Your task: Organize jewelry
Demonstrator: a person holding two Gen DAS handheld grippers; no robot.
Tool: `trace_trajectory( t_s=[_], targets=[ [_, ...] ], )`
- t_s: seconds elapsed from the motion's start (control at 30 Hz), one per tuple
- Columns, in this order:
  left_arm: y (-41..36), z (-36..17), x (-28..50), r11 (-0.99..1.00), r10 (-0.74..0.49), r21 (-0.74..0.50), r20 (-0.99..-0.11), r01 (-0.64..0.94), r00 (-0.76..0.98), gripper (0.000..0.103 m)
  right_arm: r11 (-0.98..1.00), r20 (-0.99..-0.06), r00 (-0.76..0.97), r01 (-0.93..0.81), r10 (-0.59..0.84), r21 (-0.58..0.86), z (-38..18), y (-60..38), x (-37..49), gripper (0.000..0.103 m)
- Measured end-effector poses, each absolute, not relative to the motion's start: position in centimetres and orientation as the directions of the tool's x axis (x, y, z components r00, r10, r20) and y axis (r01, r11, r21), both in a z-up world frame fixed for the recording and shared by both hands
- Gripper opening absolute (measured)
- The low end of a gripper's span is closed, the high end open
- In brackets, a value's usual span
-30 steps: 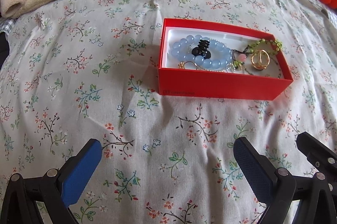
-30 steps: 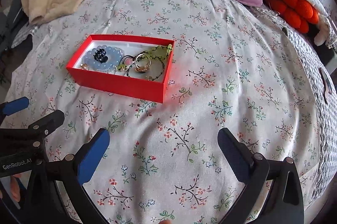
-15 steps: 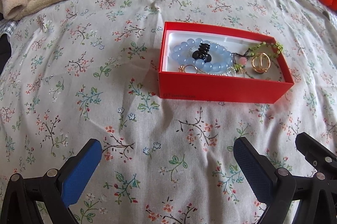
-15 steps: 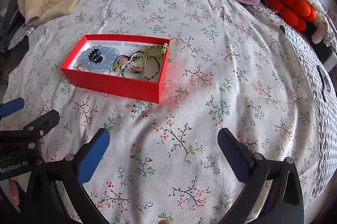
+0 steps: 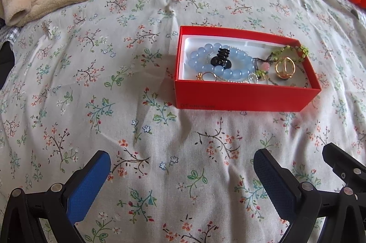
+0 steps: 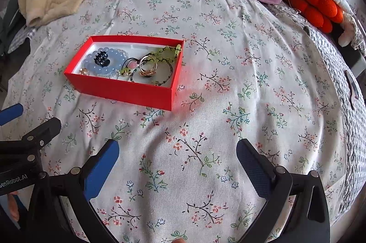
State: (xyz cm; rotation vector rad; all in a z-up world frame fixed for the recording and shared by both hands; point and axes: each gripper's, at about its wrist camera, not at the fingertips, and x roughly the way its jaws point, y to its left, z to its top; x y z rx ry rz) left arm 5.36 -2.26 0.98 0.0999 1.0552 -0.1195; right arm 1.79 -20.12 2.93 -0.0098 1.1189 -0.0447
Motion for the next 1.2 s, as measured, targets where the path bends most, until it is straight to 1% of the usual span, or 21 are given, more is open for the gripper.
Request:
trace_trajectory(
  t_s=[1.2],
  targets=[
    [-1.98,1.23,5.28,0.992,-0.063,-0.002,-0.879,0.129,0.472,0.102,0.998,-0.896,0.44,0.056,-0.057,-0.035,3.01,-20.73,1.78,0.103]
  ],
)
